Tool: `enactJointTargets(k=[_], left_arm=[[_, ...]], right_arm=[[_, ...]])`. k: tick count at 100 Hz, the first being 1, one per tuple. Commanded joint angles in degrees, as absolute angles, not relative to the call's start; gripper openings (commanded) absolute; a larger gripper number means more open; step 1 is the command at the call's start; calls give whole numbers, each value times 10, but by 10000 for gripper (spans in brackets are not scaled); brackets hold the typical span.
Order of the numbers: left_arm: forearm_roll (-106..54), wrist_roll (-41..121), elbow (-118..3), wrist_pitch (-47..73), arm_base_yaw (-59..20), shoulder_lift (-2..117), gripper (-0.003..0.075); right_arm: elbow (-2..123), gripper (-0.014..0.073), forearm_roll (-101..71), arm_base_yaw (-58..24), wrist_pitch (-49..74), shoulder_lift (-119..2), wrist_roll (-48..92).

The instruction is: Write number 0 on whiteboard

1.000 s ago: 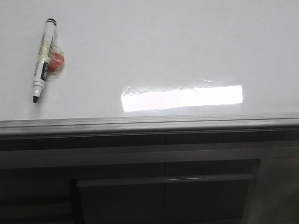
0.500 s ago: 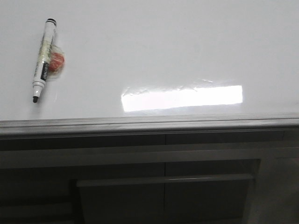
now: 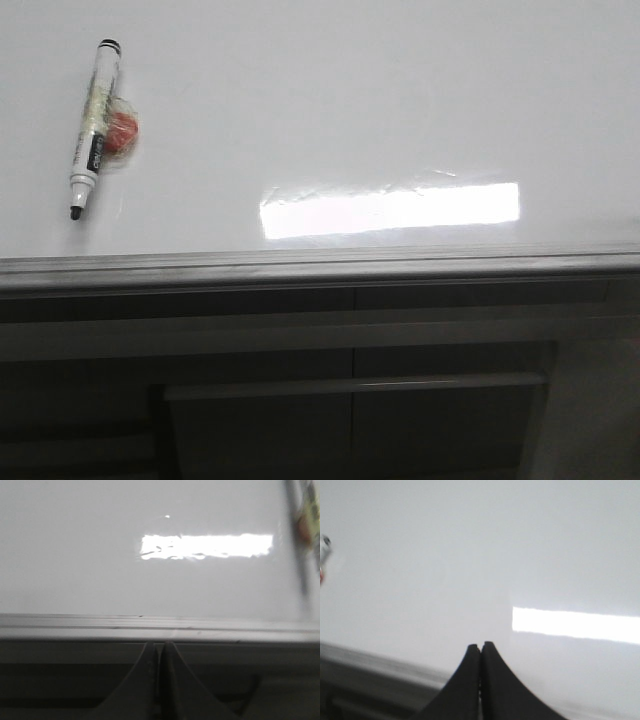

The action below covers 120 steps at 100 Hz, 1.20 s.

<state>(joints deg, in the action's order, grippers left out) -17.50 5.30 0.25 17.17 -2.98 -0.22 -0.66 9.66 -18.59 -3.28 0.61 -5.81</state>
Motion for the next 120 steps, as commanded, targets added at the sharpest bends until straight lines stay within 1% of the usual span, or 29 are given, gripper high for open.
enactJointTargets(k=[1,7,24,28,37,42,53,59,63,64,68,75,82,89,93,99,100,105,107,108,112,115,120], left_arm=[[-332,49,20,105,-30,-19,-20],[-424,49,20,85,-30,-19,-20],[-688,49,19,63,-30,-19,-20],[-726,49,19,59,-30,-19,-19],[-733,52,16,76,-33,-19,-20],[-727,69,8,97,-36,-19,-20],[-671,140,-38,146,-39,-7,-20],[-590,146,-78,178,-39,15,-20],[-525,146,-114,201,-39,41,-20],[-513,146,-120,211,-39,46,-20],[-443,146,-162,248,-39,82,-20],[-329,146,-236,321,-39,157,-20],[-249,146,-305,383,-39,239,-19],[-220,146,-356,412,-44,305,-4],[-221,146,-383,413,-52,340,22],[-235,148,-416,411,-69,384,113],[-239,149,-419,411,-71,388,126],[-250,154,-438,411,-88,417,246],[-252,154,-444,412,-97,428,278],[-252,154,-448,412,-100,435,308],[-254,154,-456,414,-121,452,386],[-253,154,-463,415,-137,468,416],[-250,146,-470,413,-166,486,411]], right_arm=[[-14,-69,91,-181,-168,17,-57],[-14,-69,69,-181,-174,17,-57],[-12,-69,-97,-181,-171,17,-58],[-10,-69,-139,-181,-184,17,-68],[14,-69,-217,-181,-197,17,-111],[28,-69,-227,-182,-188,17,-111],[89,-69,-156,-184,-67,12,-110],[127,-68,-88,-184,21,-1,-110],[157,-68,-43,-184,101,-17,-110],[162,-68,-43,-184,101,-17,-110],[192,-68,7,-184,173,-42,-110],[237,-68,69,-184,245,-83,-107],[273,-68,106,-184,264,-121,-97],[299,-64,122,-184,254,-158,-81],[309,-46,122,-184,240,-177,-75],[321,12,119,-184,213,-199,-75],[322,32,117,-184,208,-204,-75],[327,116,117,-184,191,-220,-75],[329,155,116,-184,187,-226,-75],[329,168,116,-184,185,-228,-75],[331,239,112,-184,181,-239,-75],[334,276,108,-184,183,-246,-75],[334,315,104,-184,185,-257,-75]])
